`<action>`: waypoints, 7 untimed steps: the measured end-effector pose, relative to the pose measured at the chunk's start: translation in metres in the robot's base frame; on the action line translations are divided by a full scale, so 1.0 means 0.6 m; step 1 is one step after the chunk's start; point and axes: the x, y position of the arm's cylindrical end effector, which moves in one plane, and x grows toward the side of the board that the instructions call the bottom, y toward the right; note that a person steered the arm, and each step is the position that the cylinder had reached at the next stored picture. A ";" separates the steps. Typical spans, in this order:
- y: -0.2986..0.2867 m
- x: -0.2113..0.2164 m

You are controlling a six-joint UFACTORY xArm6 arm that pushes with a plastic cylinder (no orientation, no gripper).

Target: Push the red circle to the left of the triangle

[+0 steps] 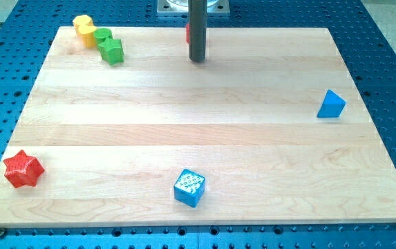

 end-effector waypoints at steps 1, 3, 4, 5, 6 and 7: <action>0.000 0.007; -0.010 0.013; -0.004 0.023; 0.017 0.028; 0.033 0.041; 0.040 0.049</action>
